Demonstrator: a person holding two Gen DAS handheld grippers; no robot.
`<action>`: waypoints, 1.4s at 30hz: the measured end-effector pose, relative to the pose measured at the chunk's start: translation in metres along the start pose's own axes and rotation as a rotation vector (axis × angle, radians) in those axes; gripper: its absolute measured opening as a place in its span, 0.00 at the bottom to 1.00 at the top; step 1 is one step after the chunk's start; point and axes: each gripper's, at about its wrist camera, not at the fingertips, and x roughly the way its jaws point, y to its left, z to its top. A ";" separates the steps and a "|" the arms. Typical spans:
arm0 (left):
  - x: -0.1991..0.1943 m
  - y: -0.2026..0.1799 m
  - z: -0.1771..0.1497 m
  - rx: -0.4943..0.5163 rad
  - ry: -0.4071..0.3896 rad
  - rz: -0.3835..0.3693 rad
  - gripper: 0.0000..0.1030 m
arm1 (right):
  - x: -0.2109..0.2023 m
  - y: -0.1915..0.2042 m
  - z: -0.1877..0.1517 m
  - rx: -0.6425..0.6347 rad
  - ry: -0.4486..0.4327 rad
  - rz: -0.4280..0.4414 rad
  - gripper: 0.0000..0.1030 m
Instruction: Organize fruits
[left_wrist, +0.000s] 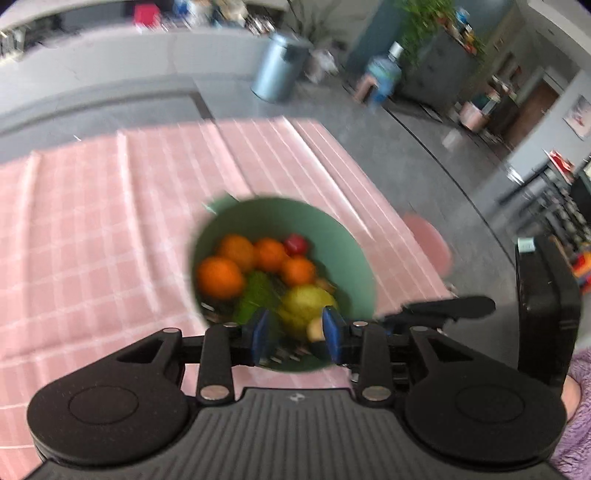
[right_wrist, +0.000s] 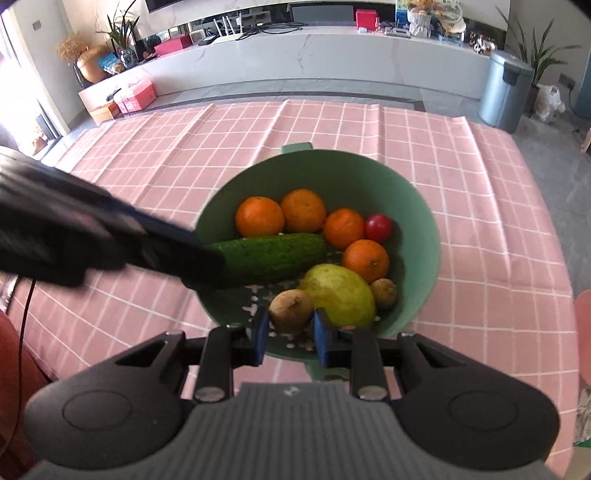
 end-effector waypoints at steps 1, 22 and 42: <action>-0.005 0.002 -0.001 0.004 -0.017 0.031 0.38 | 0.003 0.001 0.001 0.006 0.005 0.004 0.21; -0.039 0.027 -0.037 0.019 -0.120 0.183 0.38 | -0.009 0.004 0.002 0.129 -0.041 -0.032 0.33; -0.125 -0.019 -0.105 0.150 -0.520 0.458 0.86 | -0.158 0.106 -0.067 0.094 -0.574 -0.275 0.69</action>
